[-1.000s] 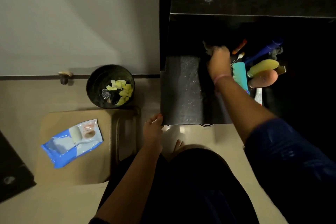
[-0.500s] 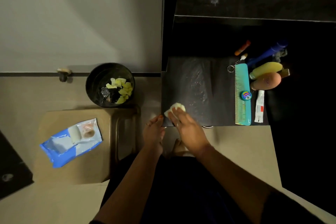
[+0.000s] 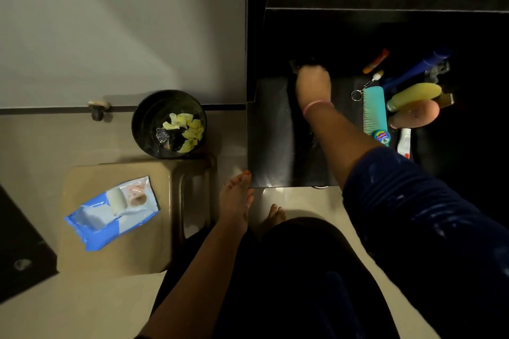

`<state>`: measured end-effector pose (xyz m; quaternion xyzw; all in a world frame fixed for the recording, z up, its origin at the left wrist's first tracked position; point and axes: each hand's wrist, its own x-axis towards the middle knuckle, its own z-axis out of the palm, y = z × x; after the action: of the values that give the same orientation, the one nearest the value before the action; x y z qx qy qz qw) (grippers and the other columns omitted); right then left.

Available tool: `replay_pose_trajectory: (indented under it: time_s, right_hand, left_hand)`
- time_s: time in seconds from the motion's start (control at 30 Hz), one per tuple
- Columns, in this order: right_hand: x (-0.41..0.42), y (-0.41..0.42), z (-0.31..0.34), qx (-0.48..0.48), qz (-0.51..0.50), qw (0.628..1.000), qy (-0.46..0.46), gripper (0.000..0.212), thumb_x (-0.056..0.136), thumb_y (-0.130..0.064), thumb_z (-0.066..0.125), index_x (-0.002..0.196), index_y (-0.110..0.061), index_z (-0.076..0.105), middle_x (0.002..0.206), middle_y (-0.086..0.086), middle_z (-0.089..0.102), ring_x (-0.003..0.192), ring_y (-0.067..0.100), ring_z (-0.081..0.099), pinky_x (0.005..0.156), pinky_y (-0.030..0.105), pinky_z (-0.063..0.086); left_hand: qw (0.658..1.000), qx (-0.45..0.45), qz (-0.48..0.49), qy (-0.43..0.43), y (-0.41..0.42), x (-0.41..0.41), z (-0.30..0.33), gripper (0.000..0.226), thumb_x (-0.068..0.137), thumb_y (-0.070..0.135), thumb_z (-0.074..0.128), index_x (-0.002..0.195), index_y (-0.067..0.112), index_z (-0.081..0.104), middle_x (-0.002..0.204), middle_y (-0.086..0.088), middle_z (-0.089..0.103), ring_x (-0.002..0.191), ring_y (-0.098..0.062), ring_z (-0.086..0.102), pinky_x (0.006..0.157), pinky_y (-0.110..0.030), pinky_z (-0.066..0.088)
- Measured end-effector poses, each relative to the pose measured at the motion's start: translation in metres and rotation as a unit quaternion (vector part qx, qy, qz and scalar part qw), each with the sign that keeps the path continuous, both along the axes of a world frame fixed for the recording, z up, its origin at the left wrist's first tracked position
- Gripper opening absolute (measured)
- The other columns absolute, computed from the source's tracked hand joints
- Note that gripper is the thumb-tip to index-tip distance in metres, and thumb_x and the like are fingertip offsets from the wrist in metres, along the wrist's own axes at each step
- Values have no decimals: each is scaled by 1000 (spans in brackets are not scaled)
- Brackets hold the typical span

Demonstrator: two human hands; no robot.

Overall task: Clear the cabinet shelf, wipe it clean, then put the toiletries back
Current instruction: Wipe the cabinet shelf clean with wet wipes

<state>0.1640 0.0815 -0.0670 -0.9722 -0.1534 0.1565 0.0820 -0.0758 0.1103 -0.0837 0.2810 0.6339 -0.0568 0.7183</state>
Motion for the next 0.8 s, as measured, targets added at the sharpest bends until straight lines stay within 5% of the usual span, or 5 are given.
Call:
replay_pose_trajectory:
  time_s: [0.23,0.37,0.53,0.63,0.8]
  right_hand:
    - [-136,-47,-35,25,186,982,-26,47,80,-5,33,115,-4,64,117,13,65,95,28,67,67,32,58]
    - [-204,-90,-33,31,285,958,-26,47,74,-10,34,102,-10,73,107,6,72,98,18,69,93,23,48]
    - [-134,-79,4,137,160,978,11,35,82,-7,44,104,-12,71,105,11,68,97,27,63,88,33,51]
    - [-37,-56,15,84,56,989,-104,39,85,-12,33,98,-1,69,99,22,62,93,38,58,84,38,46]
    - [7,-26,-1,-5,5,1000,2,32,94,0,37,117,8,57,118,31,58,110,42,56,95,44,43]
  left_hand:
    - [999,21,39,-17,-5,2,-4,10,92,14,57,83,19,60,99,-2,62,112,-20,55,85,-27,46]
    - [999,37,35,-8,-7,2,-3,12,92,13,57,81,17,60,90,-3,61,102,-19,56,84,-25,48]
    - [998,52,22,-5,-7,1,-4,14,92,16,57,78,17,58,79,-1,55,78,-11,54,75,-21,46]
    - [998,51,18,-8,-8,-1,-4,14,92,16,58,78,18,59,77,1,56,74,-8,54,73,-19,46]
    - [997,81,6,-3,-10,-2,-4,18,91,17,59,73,19,59,69,1,53,62,-7,49,61,-18,44]
